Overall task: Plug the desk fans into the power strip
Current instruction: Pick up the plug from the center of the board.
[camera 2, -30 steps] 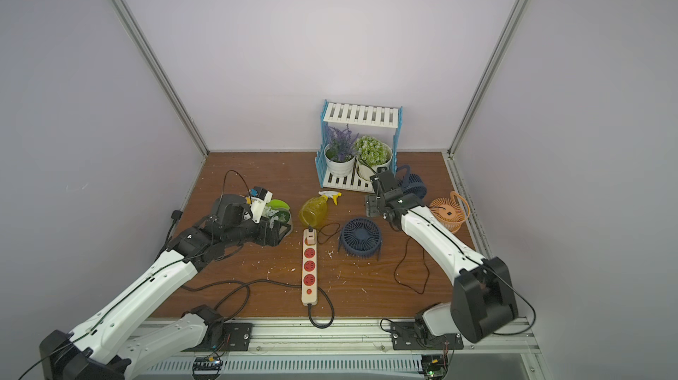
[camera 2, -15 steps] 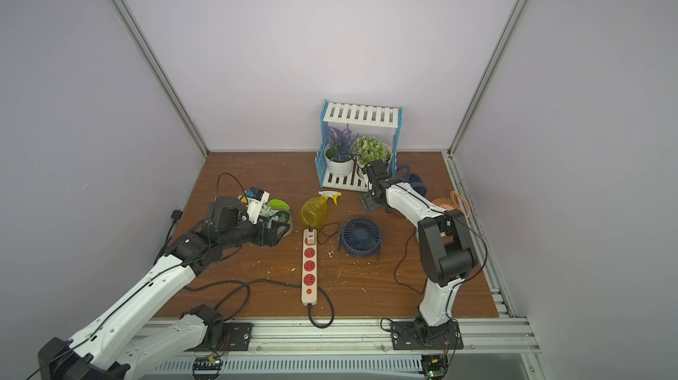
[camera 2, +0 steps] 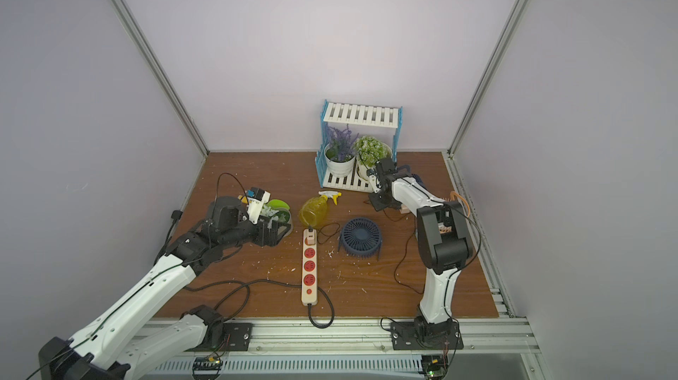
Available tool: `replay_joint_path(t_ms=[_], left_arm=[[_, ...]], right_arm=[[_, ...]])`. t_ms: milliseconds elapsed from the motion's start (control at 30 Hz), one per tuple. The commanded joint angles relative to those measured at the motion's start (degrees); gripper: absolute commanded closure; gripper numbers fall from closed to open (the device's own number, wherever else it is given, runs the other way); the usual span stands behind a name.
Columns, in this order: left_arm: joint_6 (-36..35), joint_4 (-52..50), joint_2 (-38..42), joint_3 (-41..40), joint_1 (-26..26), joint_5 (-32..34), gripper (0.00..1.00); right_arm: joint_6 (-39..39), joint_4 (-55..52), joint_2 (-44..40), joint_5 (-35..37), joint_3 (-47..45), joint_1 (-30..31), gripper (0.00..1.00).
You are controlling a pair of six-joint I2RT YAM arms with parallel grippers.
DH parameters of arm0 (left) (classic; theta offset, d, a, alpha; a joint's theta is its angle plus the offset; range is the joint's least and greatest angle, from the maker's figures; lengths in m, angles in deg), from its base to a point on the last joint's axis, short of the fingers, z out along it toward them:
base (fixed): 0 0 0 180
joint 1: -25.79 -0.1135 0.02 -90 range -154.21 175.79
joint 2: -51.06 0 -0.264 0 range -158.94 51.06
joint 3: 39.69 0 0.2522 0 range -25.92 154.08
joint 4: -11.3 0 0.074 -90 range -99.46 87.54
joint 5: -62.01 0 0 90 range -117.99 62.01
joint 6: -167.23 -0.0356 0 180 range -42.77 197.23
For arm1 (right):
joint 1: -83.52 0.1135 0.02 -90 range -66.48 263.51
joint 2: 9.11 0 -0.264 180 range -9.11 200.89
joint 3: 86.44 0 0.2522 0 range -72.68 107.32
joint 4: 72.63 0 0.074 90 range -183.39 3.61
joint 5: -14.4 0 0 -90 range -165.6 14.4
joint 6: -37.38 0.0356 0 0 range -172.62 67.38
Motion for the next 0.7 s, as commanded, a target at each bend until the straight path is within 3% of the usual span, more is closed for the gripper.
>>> replay_joint_path(t_ms=[0,167,267,667], left_arm=[[-1.5,2.1,0.6,-0.4,-0.5,-3.8,0.05],[2.6,10.4,1.3,-0.9,0.7,-6.3,0.05],[3.4,18.9,-0.8,-1.4,4.1,-5.8,0.06],[6.0,39.0,-21.0,8.4,9.7,-8.3,0.08]], right_arm=[[2.5,3.3,-8.0,-2.8,-2.3,0.1,1.0],[5.8,5.9,-17.9,-7.4,-5.8,0.1,1.0],[7.2,7.1,-22.1,-9.6,-7.2,0.1,1.0],[7.1,10.1,-30.1,-17.8,-6.8,0.1,1.0]])
